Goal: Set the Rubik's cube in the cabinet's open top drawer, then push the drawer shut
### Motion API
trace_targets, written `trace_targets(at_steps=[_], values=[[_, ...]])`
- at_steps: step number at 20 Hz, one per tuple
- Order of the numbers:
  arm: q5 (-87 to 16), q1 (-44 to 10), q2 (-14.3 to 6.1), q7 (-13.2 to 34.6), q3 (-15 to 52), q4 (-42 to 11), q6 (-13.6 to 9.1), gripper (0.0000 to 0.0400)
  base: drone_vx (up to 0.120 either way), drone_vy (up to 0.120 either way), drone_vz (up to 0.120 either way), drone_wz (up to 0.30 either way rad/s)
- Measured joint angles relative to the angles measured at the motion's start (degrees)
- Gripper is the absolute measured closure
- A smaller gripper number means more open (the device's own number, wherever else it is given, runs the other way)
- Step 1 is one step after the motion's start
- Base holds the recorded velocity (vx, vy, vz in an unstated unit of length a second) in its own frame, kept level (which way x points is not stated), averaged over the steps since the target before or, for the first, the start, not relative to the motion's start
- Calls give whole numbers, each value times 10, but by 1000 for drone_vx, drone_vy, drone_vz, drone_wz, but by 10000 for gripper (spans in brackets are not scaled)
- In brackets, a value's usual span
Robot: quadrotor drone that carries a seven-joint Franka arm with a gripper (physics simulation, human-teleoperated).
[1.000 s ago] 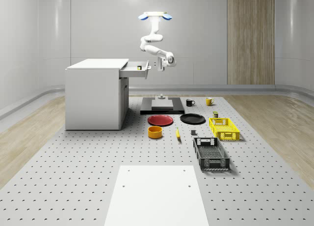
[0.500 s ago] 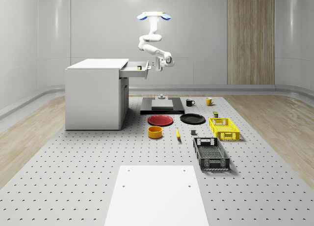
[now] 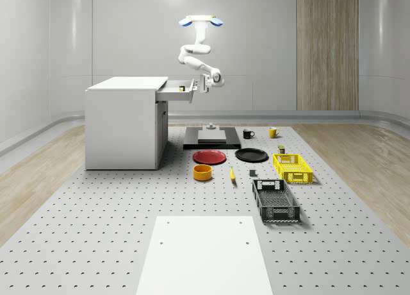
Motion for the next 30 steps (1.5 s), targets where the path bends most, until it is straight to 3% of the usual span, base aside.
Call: trace_targets(at_steps=[7,8,16,24,26,30], values=[[-45,40,-25,-16,-17,-27,16,291,0,0,0,0],[-41,43,-26,6,-25,-34,19,292,0,0,0,0],[-142,117,-45,-84,-41,-67,25,295,0,0,0,0],[-275,207,-53,-178,-60,-96,30,295,0,0,0,0],[-325,235,-53,-234,-57,-100,32,294,0,0,0,0],[-395,280,-56,-272,-71,-110,43,295,0,0,0,0]])
